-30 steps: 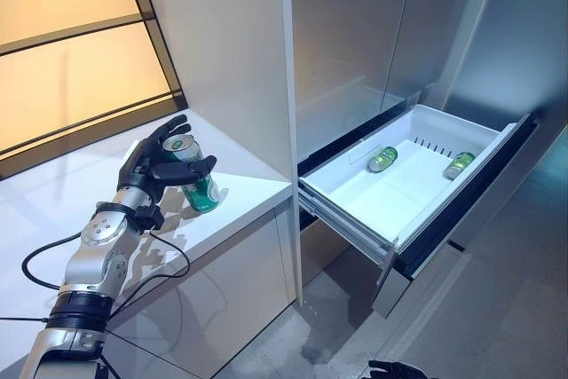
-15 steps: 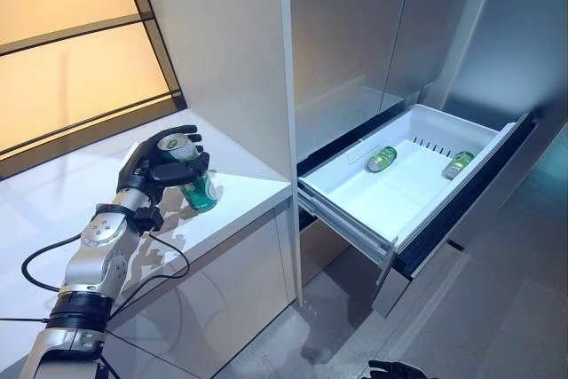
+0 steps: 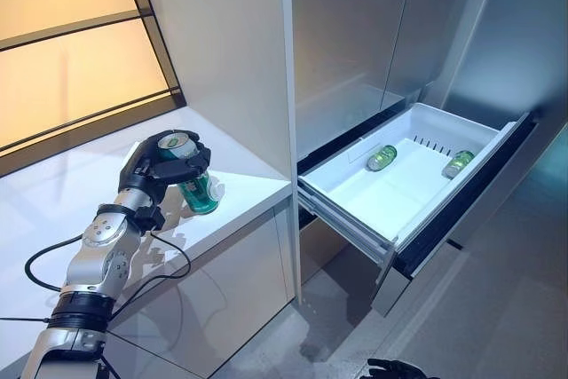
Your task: Put drinks into fridge and close the fridge
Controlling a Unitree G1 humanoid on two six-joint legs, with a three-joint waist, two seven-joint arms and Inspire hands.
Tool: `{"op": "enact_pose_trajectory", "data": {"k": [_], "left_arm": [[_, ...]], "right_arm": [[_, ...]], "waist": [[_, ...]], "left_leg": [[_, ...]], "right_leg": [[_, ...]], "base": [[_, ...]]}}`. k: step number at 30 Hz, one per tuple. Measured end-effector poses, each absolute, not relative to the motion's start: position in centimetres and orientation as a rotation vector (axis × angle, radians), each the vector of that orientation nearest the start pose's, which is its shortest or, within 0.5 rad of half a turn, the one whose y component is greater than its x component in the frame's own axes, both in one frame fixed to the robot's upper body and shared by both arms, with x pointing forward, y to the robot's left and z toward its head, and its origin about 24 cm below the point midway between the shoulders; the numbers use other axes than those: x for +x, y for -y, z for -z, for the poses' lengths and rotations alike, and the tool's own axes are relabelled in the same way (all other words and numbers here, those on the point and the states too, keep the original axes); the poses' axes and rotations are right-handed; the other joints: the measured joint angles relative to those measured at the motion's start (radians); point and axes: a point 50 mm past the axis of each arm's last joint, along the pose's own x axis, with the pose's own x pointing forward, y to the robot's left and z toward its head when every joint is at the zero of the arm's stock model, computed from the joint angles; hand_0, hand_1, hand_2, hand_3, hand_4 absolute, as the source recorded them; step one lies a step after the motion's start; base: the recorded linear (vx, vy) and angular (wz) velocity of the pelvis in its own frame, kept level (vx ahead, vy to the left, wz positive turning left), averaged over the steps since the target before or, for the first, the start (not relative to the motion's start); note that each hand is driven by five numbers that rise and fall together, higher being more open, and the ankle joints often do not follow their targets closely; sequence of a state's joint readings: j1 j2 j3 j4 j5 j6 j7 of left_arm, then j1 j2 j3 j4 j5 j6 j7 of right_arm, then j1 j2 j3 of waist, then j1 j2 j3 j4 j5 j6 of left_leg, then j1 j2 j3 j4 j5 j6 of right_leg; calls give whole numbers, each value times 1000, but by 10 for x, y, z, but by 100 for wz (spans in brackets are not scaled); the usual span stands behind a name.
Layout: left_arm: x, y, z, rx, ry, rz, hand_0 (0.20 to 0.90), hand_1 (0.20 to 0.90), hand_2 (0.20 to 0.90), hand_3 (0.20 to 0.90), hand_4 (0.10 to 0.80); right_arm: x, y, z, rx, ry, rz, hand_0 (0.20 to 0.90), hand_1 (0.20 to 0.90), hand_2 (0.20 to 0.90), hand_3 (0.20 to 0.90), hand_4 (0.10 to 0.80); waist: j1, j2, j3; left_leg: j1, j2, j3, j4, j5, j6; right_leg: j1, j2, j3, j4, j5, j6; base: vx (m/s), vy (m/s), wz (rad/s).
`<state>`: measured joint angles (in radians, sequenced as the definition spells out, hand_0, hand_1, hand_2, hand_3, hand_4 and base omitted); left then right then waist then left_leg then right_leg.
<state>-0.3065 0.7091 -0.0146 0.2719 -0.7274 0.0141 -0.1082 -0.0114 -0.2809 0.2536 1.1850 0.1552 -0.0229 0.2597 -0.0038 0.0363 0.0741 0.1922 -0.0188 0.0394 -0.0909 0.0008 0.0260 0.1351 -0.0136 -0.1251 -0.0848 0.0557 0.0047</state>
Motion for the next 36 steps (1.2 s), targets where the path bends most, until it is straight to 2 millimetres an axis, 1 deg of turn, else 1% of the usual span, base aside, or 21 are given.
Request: {"op": "enact_pose_trajectory", "data": {"k": [3,5,9,10,11,12,15,18,22,25,28,31,33,36], "left_arm": [[306,-271,-128,-48,93,100,300,300,300,200,100],[305,-259,-133,-68,118,167,300,300,300,200,100],[301,-231,-142,-66,176,342,300,300,300,200,100],[296,-223,-144,-77,215,394,300,300,300,200,100],[293,-219,-145,-80,234,418,300,300,300,200,100],[289,-214,-146,-83,266,464,300,300,300,200,100],[279,-199,-151,-76,348,584,300,300,300,200,100],[268,-190,-158,-62,420,672,300,300,300,200,100],[260,-183,-163,-38,463,732,300,300,300,200,100],[257,-179,-166,-17,480,776,300,300,300,200,100],[256,-176,-165,-27,488,783,300,300,300,200,100],[256,-175,-164,0,485,792,300,300,300,200,100],[256,-173,-163,3,476,803,300,300,300,200,100],[255,-166,-157,-5,451,833,300,300,300,200,100]], "right_arm": [[114,211,151,-139,-1088,-277,900,900,900,900,800],[135,196,136,-152,-943,-350,900,900,900,900,800],[179,159,85,-133,-608,-468,900,900,900,900,800],[192,149,62,-118,-495,-516,900,900,900,900,800],[197,145,53,-97,-445,-532,900,900,900,900,800],[206,139,38,-68,-368,-555,900,900,900,900,800],[222,134,-1,-56,-207,-628,900,900,900,900,800],[232,138,-28,-74,-109,-649,900,900,900,900,800],[239,140,-53,-50,-36,-665,900,900,900,900,800],[240,135,-64,-7,0,-686,900,900,900,900,800],[240,132,-66,26,-6,-707,900,900,900,900,800],[241,131,-67,26,-14,-729,900,900,900,900,800],[242,130,-69,6,-14,-753,900,900,900,900,800],[244,126,-72,29,-7,-783,900,900,900,900,800]], "waist": [[0,-11,13],[-3,-16,29],[-23,-17,38],[-31,-14,41],[-36,-14,41],[-43,-15,41],[-53,-14,42],[-52,-7,46],[-51,8,54],[-51,13,57],[-51,15,56],[-48,15,56],[-45,15,56],[-41,15,56]], "left_leg": [[0,0,0,0,0,0],[0,0,4,0,0,0],[-2,0,5,6,1,1],[-3,-1,6,6,1,1],[-3,-1,6,6,1,1],[-2,-1,8,6,1,1],[-1,0,13,5,0,1],[-2,1,24,3,0,1],[-5,1,25,1,0,1],[-5,2,25,3,0,0],[-5,2,25,6,0,0],[-5,2,25,6,0,0],[-5,2,24,6,0,0],[-5,2,24,6,0,0]], "right_leg": [[0,0,0,0,1,0],[-2,0,5,0,3,0],[-10,1,9,1,6,1],[-12,0,11,1,6,2],[-12,0,13,1,6,2],[-13,2,17,1,6,2],[-14,2,20,1,7,2],[-16,3,27,1,10,1],[-16,5,31,1,10,2],[-18,6,32,1,11,0],[-19,6,32,1,12,-1],[-19,6,32,1,12,-1],[-19,6,31,1,12,-1],[-19,6,31,1,12,-1]], "base": [[0,0,0],[-35,-15,-6],[-41,-7,-4],[-53,5,-3],[-38,8,-7],[-33,10,-6],[-33,18,-4],[-23,19,-6],[-13,0,-3],[0,0,0],[0,0,0],[0,0,0],[0,0,0],[0,0,0]]}}
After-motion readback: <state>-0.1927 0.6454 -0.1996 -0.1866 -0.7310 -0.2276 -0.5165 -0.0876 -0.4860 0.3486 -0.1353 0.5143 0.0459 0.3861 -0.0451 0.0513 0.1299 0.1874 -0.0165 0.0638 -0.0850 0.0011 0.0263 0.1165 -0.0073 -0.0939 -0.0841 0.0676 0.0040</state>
